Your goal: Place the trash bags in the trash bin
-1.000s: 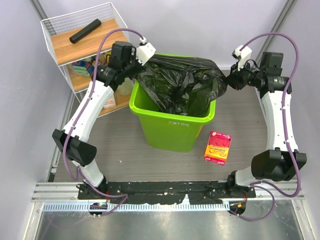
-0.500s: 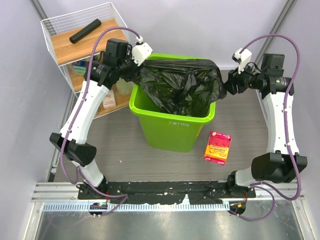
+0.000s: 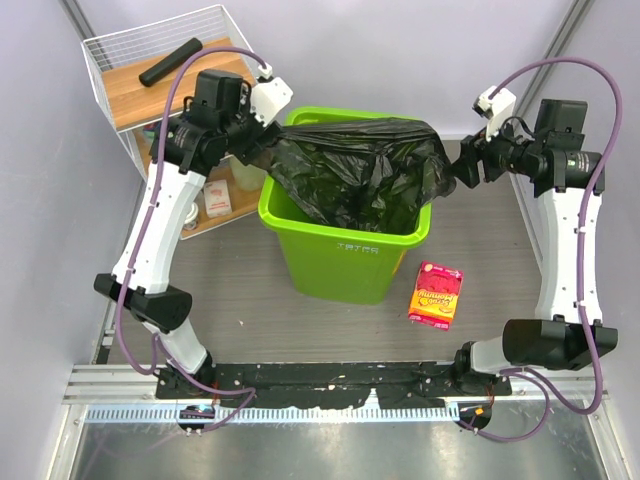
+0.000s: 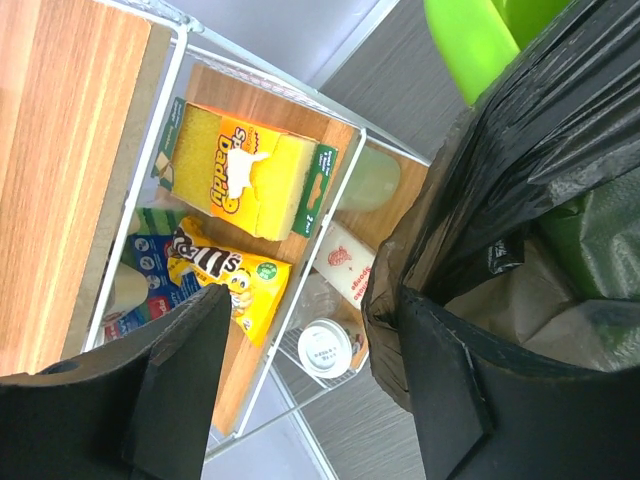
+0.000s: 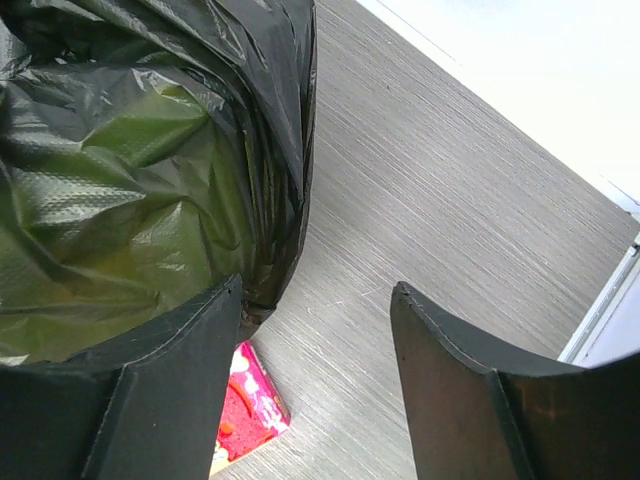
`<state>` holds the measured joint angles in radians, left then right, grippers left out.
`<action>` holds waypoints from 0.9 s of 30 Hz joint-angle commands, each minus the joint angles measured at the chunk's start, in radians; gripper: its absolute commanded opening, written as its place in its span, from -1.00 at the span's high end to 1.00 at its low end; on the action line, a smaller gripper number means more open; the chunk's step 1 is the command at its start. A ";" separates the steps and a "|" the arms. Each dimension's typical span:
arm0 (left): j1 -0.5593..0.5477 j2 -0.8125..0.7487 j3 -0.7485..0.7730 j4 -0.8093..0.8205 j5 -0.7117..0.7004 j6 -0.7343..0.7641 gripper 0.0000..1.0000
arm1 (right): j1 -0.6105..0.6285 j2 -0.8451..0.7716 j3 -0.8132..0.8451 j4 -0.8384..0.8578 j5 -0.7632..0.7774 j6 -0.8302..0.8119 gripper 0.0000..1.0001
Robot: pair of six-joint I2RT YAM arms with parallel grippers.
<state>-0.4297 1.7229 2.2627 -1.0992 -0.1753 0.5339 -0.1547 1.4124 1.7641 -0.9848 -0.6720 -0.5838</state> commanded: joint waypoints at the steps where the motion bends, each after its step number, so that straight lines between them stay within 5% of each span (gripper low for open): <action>1: 0.005 -0.040 0.020 -0.008 -0.003 -0.029 -0.43 | -0.006 -0.041 0.049 -0.021 0.012 0.006 -0.33; 27: 0.005 -0.074 0.026 0.229 0.054 -0.258 -0.82 | -0.006 -0.127 0.081 -0.057 -0.029 0.002 -0.38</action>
<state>-0.4297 1.7027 2.2791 -0.9855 -0.1501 0.3016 -0.1547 1.3060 1.8309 -1.0668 -0.6769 -0.5819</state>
